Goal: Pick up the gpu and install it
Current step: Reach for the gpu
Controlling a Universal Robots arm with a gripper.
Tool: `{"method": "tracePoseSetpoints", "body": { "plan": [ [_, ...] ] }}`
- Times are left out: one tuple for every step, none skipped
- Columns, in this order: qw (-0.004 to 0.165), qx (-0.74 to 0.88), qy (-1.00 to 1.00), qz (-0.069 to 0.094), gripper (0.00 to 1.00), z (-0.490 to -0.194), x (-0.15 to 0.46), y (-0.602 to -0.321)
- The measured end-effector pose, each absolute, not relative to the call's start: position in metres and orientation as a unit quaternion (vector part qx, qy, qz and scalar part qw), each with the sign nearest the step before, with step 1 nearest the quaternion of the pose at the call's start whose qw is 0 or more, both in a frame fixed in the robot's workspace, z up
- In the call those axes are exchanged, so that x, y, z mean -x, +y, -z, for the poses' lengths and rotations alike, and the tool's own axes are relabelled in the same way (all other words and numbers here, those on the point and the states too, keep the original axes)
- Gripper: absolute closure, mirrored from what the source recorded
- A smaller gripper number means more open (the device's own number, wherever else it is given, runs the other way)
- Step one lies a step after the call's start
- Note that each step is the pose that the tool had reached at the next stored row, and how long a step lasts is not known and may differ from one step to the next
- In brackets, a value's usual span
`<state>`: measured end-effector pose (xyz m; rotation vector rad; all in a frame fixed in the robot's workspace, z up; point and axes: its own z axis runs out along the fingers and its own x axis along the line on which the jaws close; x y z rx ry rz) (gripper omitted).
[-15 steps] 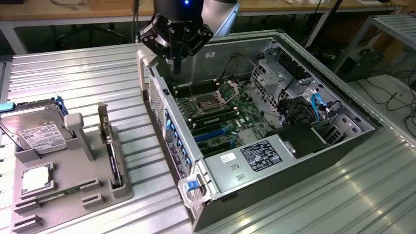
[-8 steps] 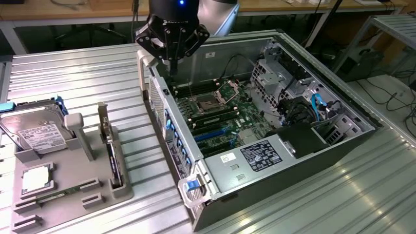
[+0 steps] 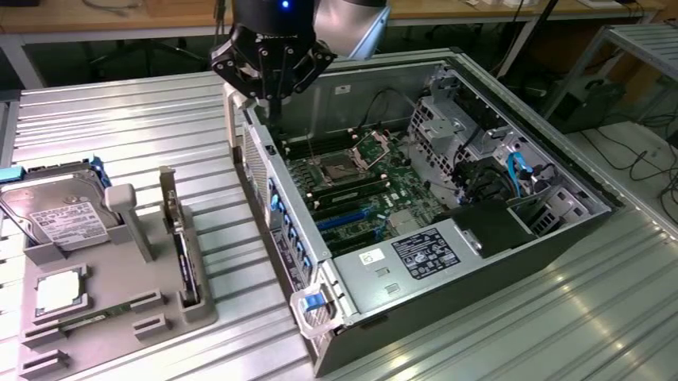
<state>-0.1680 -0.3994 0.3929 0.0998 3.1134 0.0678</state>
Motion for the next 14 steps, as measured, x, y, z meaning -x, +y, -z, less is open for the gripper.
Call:
{"method": "tracePoseSetpoints", "body": {
  "plan": [
    [0.013,-0.032,0.999,-0.022,0.89,-0.393,0.169,-0.399],
    [0.013,-0.032,0.999,-0.022,0.89,-0.393,0.17,-0.399],
    [0.013,-0.031,0.999,-0.022,0.89,-0.393,0.171,-0.399],
    [0.013,-0.031,0.999,-0.022,0.89,-0.393,0.172,-0.399],
    [0.013,-0.031,0.999,-0.022,0.89,-0.393,0.173,-0.399],
    [0.013,-0.031,0.999,-0.022,0.89,-0.393,0.174,-0.399],
    [0.013,-0.031,0.999,-0.022,0.89,-0.393,0.175,-0.399],
    [0.013,-0.03,0.999,-0.022,0.89,-0.393,0.176,-0.399],
    [0.013,-0.03,0.999,-0.022,0.89,-0.393,0.177,-0.4],
    [0.013,-0.03,0.999,-0.022,0.89,-0.393,0.178,-0.4],
    [0.013,-0.03,0.999,-0.022,0.89,-0.393,0.179,-0.4],
    [0.013,-0.029,0.999,-0.022,0.89,-0.393,0.18,-0.4],
    [0.013,-0.029,0.999,-0.022,0.89,-0.393,0.182,-0.4],
    [0.013,-0.029,0.999,-0.022,0.89,-0.393,0.183,-0.4]
  ]
}}
